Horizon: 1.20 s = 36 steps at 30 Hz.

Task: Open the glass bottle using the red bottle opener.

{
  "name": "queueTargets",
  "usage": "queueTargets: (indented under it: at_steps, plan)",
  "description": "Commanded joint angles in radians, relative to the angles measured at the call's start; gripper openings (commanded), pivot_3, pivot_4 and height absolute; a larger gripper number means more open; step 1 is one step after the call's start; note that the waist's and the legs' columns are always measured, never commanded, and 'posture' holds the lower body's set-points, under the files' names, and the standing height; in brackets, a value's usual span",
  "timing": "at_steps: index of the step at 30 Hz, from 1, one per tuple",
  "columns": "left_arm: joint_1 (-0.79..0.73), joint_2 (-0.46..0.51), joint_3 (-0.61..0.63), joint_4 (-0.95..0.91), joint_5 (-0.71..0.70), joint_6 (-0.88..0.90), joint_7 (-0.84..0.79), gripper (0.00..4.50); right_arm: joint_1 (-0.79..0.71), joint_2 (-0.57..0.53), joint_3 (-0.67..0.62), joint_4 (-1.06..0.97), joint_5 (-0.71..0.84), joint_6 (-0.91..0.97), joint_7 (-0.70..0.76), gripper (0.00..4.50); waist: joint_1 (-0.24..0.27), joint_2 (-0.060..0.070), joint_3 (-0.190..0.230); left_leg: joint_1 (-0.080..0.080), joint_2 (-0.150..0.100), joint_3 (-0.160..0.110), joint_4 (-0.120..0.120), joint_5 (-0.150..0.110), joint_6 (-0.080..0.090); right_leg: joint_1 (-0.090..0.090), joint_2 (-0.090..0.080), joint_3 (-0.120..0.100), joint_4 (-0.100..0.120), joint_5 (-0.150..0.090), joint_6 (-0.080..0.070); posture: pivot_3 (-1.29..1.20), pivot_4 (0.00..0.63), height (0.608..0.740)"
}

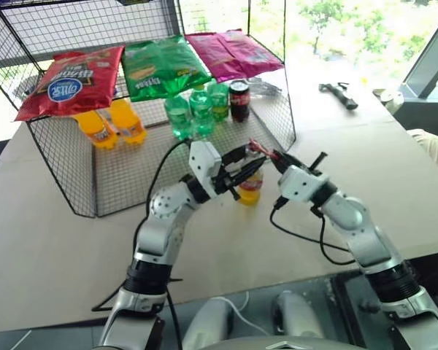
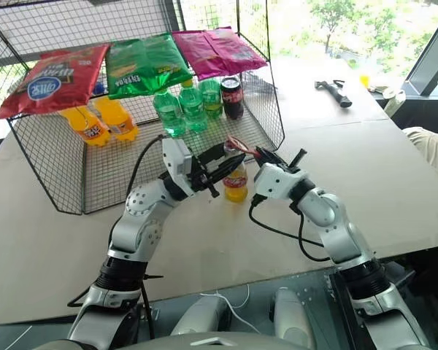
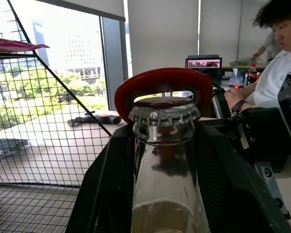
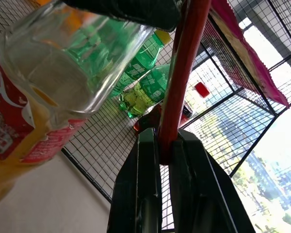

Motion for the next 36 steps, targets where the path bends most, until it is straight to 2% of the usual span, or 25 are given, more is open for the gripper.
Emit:
queueTargets:
  at_steps: [1, 10, 17, 36]
  plan:
    - [0.010, 0.007, -0.030, 0.038, 0.031, 0.036, 0.007, 1.42, -0.031, -0.012, 0.047, 0.002, -0.064, -0.078, 0.007, 0.00, 0.000, 0.000, 0.000, 0.000, 0.000, 0.000, 0.000, 0.000, 0.000, 0.000, 0.000, 0.000, 0.000, 0.000, 0.000, 0.00, 0.150, 0.740]
    - [0.012, 0.005, -0.033, 0.053, 0.037, 0.032, 0.011, 1.42, -0.062, -0.036, 0.065, 0.085, -0.152, -0.182, -0.034, 0.00, 0.000, 0.000, 0.000, 0.001, 0.002, 0.000, 0.000, 0.000, 0.000, 0.000, 0.000, 0.000, 0.000, 0.000, 0.000, 0.00, 0.150, 0.740]
    - [0.018, 0.004, -0.034, 0.083, 0.043, 0.010, 0.009, 1.42, -0.136, -0.115, 0.019, 0.142, -0.159, -0.294, -0.059, 0.00, 0.000, 0.000, -0.001, 0.001, 0.002, 0.000, -0.001, 0.000, 0.000, 0.000, 0.000, 0.000, 0.000, 0.000, 0.000, 0.00, 0.150, 0.740]
    - [0.006, 0.006, -0.043, 0.111, 0.043, 0.007, 0.016, 1.42, -0.350, -0.154, -0.092, 0.061, -0.164, -0.278, -0.083, 0.00, 0.002, 0.000, 0.000, 0.000, 0.002, -0.001, -0.002, 0.000, 0.000, 0.000, 0.000, 0.000, -0.001, 0.000, 0.000, 0.00, 0.150, 0.740]
